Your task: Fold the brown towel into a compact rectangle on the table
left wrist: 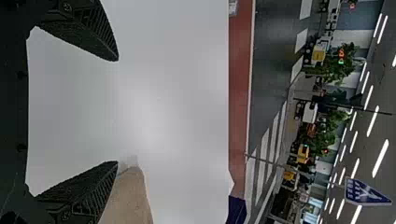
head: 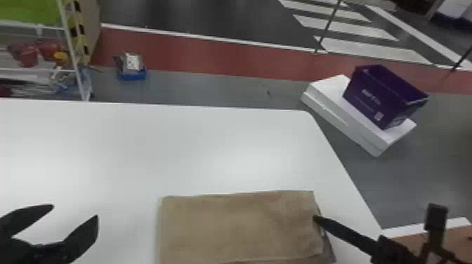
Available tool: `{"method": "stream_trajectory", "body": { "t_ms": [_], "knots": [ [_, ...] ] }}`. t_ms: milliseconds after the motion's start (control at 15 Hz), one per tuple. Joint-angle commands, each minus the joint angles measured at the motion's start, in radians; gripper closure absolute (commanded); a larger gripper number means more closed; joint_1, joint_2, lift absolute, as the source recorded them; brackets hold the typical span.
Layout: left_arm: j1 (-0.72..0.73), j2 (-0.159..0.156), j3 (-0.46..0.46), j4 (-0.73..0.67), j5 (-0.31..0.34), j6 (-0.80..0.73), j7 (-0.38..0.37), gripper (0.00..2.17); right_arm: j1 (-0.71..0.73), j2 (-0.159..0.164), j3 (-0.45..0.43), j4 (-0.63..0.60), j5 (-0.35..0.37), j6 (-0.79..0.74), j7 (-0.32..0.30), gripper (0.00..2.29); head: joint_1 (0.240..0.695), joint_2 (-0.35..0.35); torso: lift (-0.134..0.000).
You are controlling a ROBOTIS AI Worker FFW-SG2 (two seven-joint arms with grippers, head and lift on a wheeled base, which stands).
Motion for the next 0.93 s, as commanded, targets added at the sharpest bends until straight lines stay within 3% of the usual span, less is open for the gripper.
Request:
{"method": "stream_trajectory", "body": {
  "t_ms": [0,200,467,667,867],
  "knots": [
    [0.004,-0.003,0.001,0.003,0.000,0.000,0.000,0.10,0.000,-0.019,0.005,0.036,0.022,-0.010,-0.005,1.27,0.695,-0.293,-0.123],
    [0.001,-0.003,-0.004,0.006,0.000,-0.003,0.004,0.10,-0.002,-0.032,-0.017,0.016,-0.011,0.033,0.001,1.27,0.695,-0.313,-0.123],
    [-0.005,-0.003,-0.005,0.003,-0.002,0.000,0.004,0.10,0.006,-0.016,-0.078,-0.052,-0.076,0.100,0.012,1.27,0.695,-0.307,-0.123],
    [-0.007,-0.003,-0.007,0.006,-0.018,0.009,0.004,0.10,-0.018,-0.055,-0.123,-0.021,-0.076,0.131,0.021,1.27,0.695,-0.318,-0.123],
    [-0.007,-0.003,-0.016,0.009,-0.026,0.012,0.006,0.10,-0.018,-0.091,-0.084,0.097,-0.060,0.039,0.018,1.27,0.695,-0.350,-0.123]
  ]
}}
